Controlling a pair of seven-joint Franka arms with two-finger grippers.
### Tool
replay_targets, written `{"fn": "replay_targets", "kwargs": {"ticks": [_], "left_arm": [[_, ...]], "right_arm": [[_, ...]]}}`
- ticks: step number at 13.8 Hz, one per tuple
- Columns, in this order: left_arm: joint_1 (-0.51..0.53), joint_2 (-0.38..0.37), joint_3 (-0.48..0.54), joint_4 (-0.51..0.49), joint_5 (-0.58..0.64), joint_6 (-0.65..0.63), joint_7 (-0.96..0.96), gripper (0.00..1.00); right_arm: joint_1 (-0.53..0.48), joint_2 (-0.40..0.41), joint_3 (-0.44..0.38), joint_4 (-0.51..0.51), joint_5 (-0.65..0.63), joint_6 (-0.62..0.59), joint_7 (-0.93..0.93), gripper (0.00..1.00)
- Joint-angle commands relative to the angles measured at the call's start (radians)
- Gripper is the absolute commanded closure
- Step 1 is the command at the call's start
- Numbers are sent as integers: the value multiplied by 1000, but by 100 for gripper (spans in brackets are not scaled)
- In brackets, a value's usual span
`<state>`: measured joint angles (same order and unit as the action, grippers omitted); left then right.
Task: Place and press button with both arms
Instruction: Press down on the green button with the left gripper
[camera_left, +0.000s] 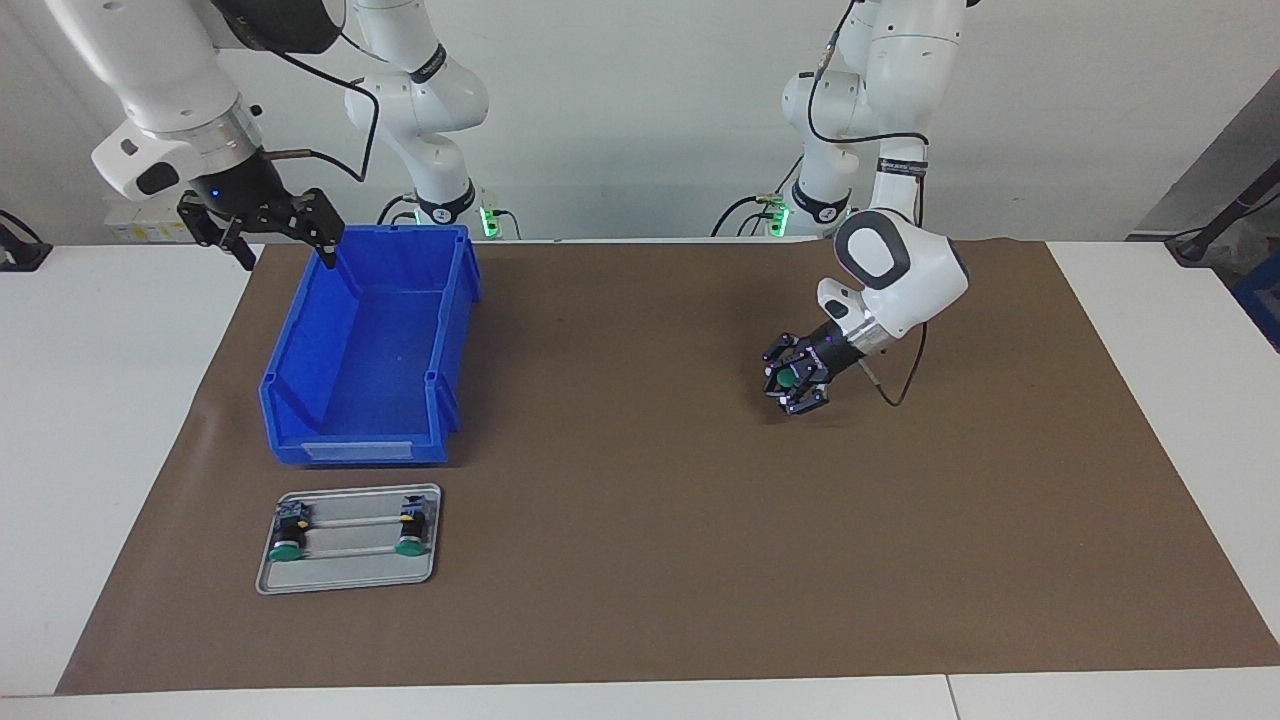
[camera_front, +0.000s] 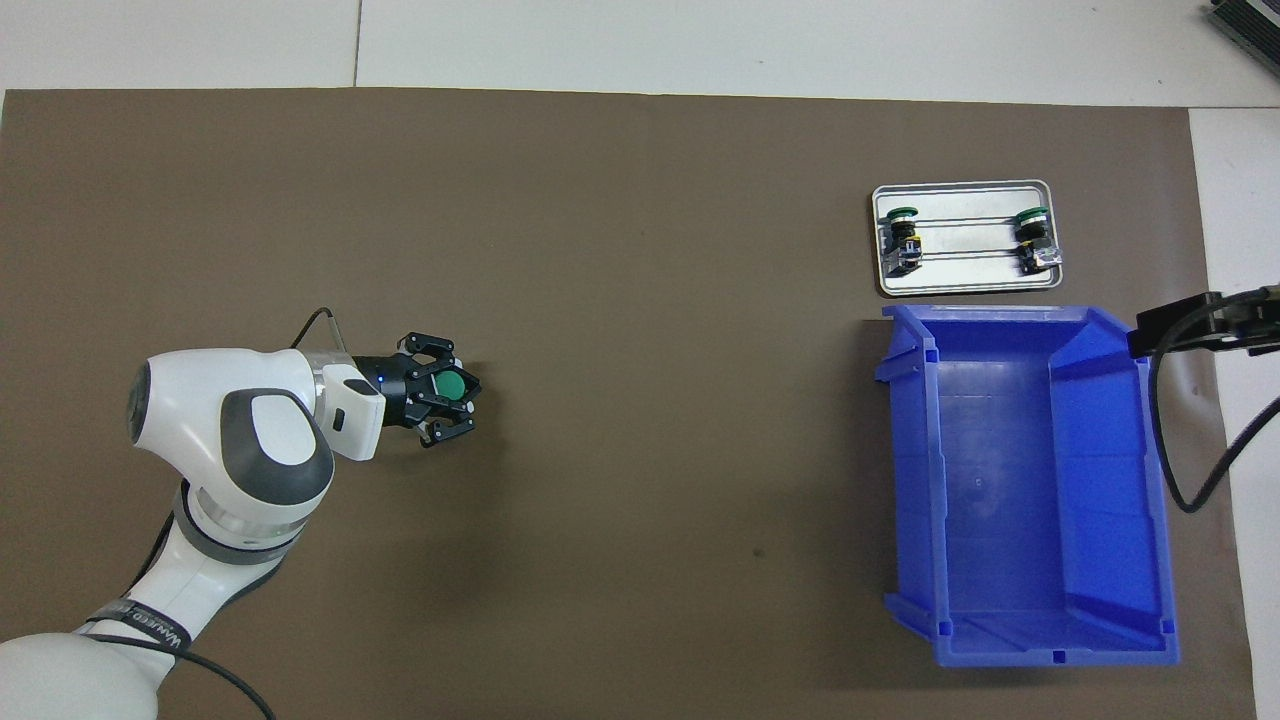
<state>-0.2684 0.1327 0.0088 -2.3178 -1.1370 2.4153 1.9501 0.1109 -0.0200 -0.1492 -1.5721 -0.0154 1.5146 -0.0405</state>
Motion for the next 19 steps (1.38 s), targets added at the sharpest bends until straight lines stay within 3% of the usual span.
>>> {"fn": "replay_targets", "kwargs": {"ticks": [1, 8, 11, 14, 17, 19], "left_arm": [[34, -19, -3, -49, -10, -13, 46, 92], [35, -15, -1, -45, -10, 2, 46, 73], [35, -13, 0, -43, -12, 4, 44, 51], [35, -12, 0, -41, -12, 7, 41, 37], [37, -12, 0, -35, -12, 5, 33, 35], [35, -12, 0, -32, -12, 5, 27, 28]], "right_arm": [[-10, 2, 10, 4, -1, -13, -4, 0], [-10, 2, 10, 4, -1, -13, -4, 0], [-10, 2, 10, 4, -1, -13, -4, 0], [-10, 2, 10, 4, -1, -13, -4, 0], [-10, 2, 10, 4, -1, -13, -4, 0], [-10, 2, 10, 4, -1, -13, -4, 0]]}}
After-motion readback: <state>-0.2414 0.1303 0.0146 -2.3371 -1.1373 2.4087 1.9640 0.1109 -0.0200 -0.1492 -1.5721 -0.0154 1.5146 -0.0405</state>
